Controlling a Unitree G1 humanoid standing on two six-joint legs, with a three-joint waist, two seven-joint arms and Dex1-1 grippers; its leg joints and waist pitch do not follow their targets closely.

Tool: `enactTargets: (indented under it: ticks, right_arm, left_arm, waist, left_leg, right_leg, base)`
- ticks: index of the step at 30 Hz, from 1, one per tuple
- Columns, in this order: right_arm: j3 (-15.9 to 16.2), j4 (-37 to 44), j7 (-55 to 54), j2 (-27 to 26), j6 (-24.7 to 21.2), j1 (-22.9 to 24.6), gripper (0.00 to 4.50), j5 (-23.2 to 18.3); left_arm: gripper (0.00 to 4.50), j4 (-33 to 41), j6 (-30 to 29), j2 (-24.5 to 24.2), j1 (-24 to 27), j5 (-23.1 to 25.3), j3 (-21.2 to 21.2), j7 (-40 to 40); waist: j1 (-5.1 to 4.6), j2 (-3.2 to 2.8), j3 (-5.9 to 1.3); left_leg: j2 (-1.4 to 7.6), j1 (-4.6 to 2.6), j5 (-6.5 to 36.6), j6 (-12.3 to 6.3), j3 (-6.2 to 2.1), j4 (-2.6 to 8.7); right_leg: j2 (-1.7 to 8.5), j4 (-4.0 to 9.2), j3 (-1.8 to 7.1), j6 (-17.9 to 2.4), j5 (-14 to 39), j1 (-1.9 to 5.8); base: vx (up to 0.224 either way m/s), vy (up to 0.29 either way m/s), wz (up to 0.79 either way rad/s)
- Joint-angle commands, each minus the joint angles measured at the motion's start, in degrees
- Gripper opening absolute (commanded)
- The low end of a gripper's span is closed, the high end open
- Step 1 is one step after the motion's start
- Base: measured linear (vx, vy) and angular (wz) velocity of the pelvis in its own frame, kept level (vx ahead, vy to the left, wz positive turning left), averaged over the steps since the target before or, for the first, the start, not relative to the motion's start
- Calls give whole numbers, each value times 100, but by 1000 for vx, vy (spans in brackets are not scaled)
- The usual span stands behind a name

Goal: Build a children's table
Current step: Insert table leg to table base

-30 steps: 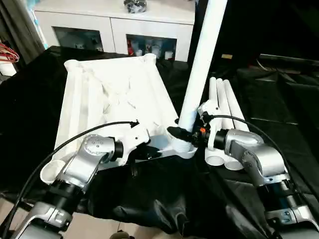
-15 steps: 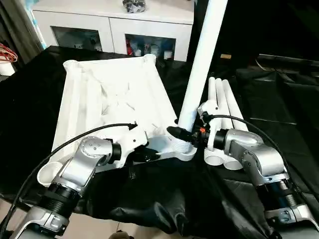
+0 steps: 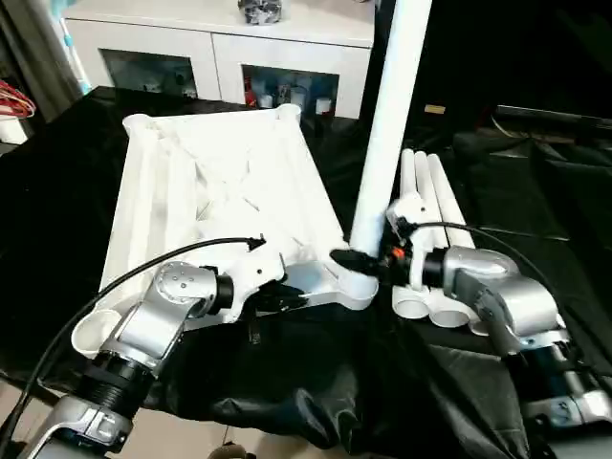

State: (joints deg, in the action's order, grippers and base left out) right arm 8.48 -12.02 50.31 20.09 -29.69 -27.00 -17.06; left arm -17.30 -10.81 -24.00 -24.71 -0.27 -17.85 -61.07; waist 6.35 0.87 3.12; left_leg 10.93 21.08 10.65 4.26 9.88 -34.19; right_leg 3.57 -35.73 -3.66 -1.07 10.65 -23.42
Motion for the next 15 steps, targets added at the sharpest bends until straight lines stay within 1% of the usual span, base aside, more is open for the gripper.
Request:
enactTargets:
  ticks: [1, 2, 3, 4, 5, 6, 10, 14, 15]
  right_arm:
    - [-3, 24, -23, 25, 5, 36, 191, 81]
    - [-10, 11, -27, 20, 11, 32, 191, 80]
    - [-34, -45, -44, -3, 37, 16, 191, 75]
    - [-47, -126, -69, -35, 80, -11, 191, 74]
    - [-49, -150, -78, -46, 96, -18, 191, 76]
    - [-64, -221, -119, -96, 124, -46, 191, 70]
    - [-35, -491, -228, -275, 270, -104, 191, 110]
    - [-55, -593, -257, -322, 317, -100, 191, 114]
    - [-140, -666, -270, -368, 324, -91, 191, 58]
  left_arm:
    - [0, -52, 80, 29, -66, -33, -53, -50]
    - [0, -52, 80, 29, -67, -33, -54, -50]
    - [0, -51, 83, 31, -69, -31, -55, -52]
    - [0, -56, 92, 38, -70, -27, -56, -53]
    - [0, -58, 95, 41, -70, -26, -57, -54]
    - [0, -66, 104, 44, -73, -23, -64, -57]
    - [0, -118, 143, 92, -92, 3, -103, -32]
    - [0, -134, 137, 122, -117, 3, -105, -14]
    - [0, -167, 149, 141, -131, 8, -106, 0]
  waist:
    - [35, 50, -368]
    - [31, 65, -373]
    - [32, 60, -369]
    - [33, 38, -373]
    - [27, 50, -371]
    - [33, 31, -375]
    - [25, 49, -376]
    - [22, 49, -360]
    - [29, 26, -360]
  left_leg:
    - [217, -43, 809, -128, -53, 401]
    - [216, -40, 792, -128, -50, 398]
    - [217, -40, 791, -126, -53, 401]
    - [218, -44, 797, -118, -55, 400]
    - [216, -42, 818, -106, -53, 401]
    - [214, -43, 816, -99, -56, 398]
    - [213, -45, 831, -95, -51, 399]
    - [215, -49, 937, -73, -57, 412]
    - [214, -50, 960, -62, -60, 411]
  right_leg:
    - [488, 444, 300, -896, 1366, 307]
    - [480, 441, 298, -907, 1310, 309]
    - [480, 437, 298, -915, 1299, 307]
    - [478, 433, 296, -937, 1265, 302]
    - [476, 438, 293, -948, 1268, 304]
    - [477, 431, 295, -960, 1242, 309]
    - [479, 432, 295, -1001, 1228, 305]
    - [485, 457, 293, -937, 1447, 308]
    - [490, 462, 295, -930, 1486, 307]
  base:
    - [0, 0, 0]
    - [0, 0, 0]
    - [0, 0, 0]
    - [0, 0, 0]
    - [0, 0, 0]
    - [0, 0, 0]
    - [0, 0, 0]
    - [0, 0, 0]
    - [0, 0, 0]
